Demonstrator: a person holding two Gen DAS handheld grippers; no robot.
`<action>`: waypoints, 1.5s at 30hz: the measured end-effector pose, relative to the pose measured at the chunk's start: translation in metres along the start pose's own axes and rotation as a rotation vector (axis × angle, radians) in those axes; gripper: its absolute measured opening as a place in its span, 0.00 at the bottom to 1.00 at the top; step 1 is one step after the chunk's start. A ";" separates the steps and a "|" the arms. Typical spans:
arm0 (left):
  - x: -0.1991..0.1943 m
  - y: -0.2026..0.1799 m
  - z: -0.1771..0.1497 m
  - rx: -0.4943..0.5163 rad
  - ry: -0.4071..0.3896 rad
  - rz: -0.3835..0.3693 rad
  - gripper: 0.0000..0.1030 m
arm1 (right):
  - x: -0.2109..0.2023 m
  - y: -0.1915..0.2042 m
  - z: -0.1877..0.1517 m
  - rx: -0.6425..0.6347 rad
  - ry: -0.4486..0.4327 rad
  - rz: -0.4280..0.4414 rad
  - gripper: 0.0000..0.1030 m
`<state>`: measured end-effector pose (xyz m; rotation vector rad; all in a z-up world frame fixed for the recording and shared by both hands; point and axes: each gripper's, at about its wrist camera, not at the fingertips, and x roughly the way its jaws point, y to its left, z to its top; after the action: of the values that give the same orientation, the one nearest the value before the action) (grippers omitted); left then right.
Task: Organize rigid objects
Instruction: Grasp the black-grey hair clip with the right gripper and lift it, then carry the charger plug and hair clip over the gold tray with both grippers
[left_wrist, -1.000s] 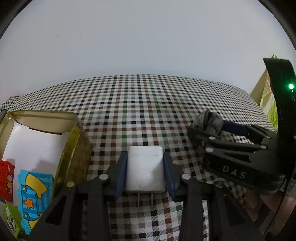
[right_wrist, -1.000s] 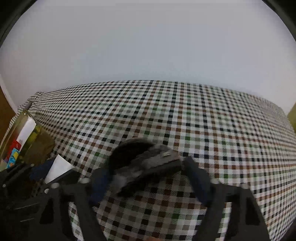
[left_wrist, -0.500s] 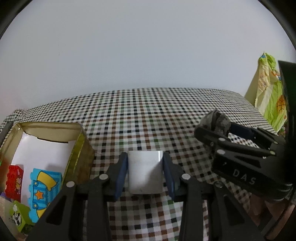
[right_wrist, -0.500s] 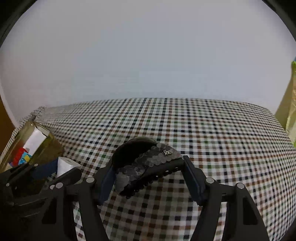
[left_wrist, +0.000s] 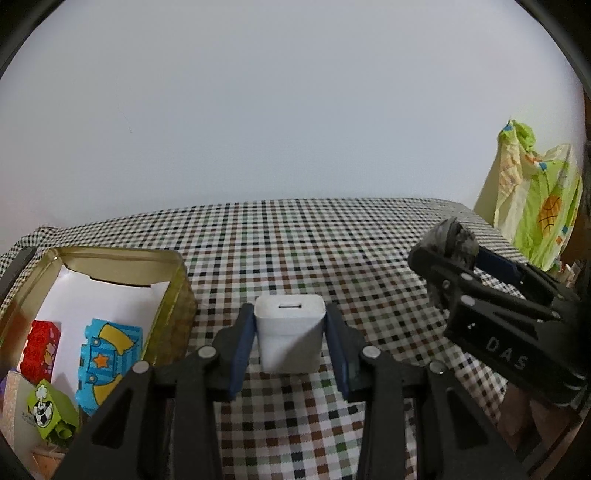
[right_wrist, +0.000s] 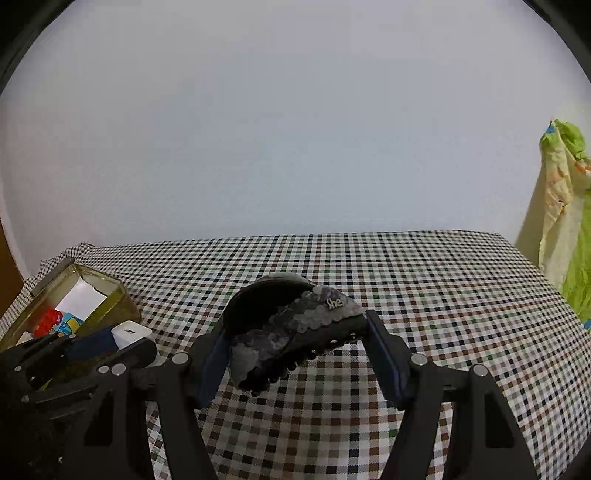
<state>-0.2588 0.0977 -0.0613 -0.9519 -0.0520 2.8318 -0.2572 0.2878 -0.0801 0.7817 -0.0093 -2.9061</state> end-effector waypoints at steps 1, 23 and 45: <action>-0.002 0.001 -0.001 -0.003 -0.003 -0.002 0.36 | -0.003 -0.001 0.003 0.000 -0.007 -0.003 0.68; -0.032 0.003 -0.025 -0.006 -0.061 0.024 0.36 | -0.046 0.014 -0.011 0.003 -0.142 -0.026 0.68; -0.064 0.003 -0.038 0.021 -0.129 0.049 0.36 | -0.064 0.029 -0.019 -0.005 -0.192 -0.016 0.68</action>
<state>-0.1863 0.0844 -0.0534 -0.7752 -0.0139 2.9294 -0.1893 0.2678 -0.0635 0.5018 -0.0142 -2.9830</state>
